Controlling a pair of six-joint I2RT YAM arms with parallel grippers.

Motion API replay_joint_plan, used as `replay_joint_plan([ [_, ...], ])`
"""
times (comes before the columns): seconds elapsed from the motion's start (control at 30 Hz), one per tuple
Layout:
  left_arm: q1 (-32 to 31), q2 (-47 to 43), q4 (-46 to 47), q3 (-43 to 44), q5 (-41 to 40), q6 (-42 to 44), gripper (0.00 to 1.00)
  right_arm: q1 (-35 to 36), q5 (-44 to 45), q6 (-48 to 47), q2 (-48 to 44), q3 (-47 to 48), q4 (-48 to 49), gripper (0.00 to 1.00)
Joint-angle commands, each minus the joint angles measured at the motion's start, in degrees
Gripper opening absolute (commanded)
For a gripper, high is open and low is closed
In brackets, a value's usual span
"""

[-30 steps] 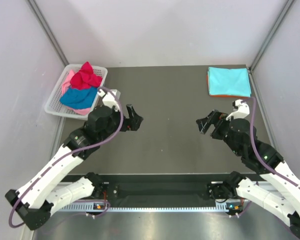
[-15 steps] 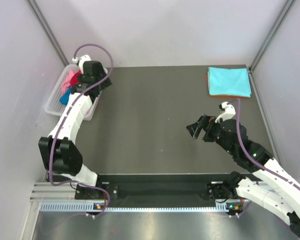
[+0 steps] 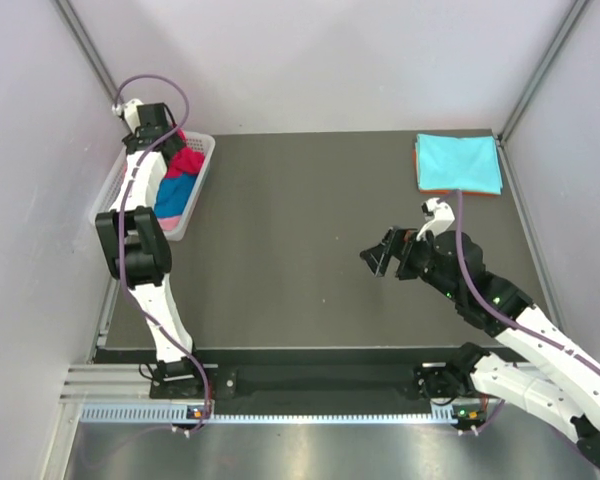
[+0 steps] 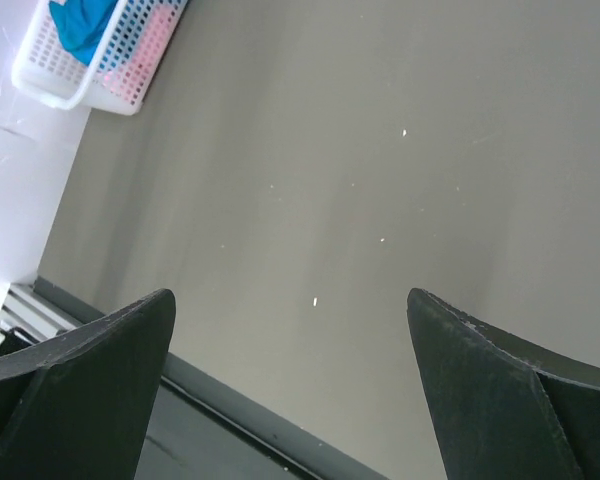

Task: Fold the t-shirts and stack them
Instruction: Grab the tshirt from the pile, then move the tshirt to the center of the board

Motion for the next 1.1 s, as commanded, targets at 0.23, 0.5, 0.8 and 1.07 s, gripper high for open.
replay_joint_plan([
  [0.23, 1.8, 12.4, 7.5, 13.0, 3.6, 0.9, 0.32, 0.6, 0.2, -0.6, 3.4, 6.3, 4.0, 1.00],
  [0.5, 1.8, 4.6, 20.3, 18.4, 15.2, -0.7, 0.00, 0.7, -1.7, 3.0, 7.6, 5.5, 6.7, 1.00],
  [0.8, -5.8, -10.4, 30.6, 18.6, 33.0, -8.3, 0.00, 0.6, -1.1, 3.4, 8.5, 5.0, 6.8, 1.00],
  [1.07, -19.6, -28.7, 31.8, 2.7, 40.1, -7.3, 0.00, 0.6, 1.1, 3.6, 3.4, 4.1, 3.6, 1.00],
])
